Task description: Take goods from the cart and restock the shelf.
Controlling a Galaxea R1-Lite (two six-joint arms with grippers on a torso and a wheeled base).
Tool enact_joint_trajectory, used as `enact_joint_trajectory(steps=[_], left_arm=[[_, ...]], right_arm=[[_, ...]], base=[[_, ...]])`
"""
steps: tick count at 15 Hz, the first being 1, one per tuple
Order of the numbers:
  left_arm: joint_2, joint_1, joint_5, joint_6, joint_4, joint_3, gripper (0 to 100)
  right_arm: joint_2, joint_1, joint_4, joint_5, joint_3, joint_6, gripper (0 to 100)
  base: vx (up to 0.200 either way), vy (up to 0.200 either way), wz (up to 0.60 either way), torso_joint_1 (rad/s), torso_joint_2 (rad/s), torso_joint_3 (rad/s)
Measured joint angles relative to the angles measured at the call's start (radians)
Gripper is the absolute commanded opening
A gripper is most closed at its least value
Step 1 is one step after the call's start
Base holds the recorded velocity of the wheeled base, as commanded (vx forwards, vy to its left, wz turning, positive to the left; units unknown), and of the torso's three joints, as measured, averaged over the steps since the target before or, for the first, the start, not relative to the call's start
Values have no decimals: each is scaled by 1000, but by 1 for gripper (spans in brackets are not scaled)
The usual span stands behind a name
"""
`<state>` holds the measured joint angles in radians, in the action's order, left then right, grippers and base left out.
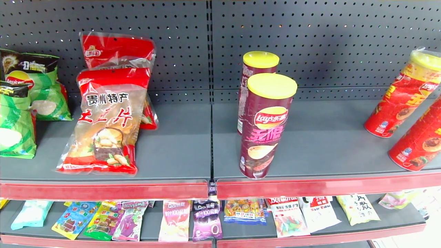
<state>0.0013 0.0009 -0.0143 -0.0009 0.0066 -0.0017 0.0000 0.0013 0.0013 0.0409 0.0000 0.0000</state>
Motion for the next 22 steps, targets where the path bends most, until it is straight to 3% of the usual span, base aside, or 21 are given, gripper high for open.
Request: enact_joint_trajectory(steps=[6,9,22], left_arm=[[-1,0,3,0,-1,0,100],[-1,0,2,0,-1,0,100],[-1,0,4,0,-1,0,100]], right_arm=[[0,0,0,0,0,0,100],[0,0,0,0,0,0,100],[0,0,0,0,0,-1,100]], base=[[-167,0,0,7,1,2],[0,0,0,0,0,0],[0,-200,0,7,3,3]])
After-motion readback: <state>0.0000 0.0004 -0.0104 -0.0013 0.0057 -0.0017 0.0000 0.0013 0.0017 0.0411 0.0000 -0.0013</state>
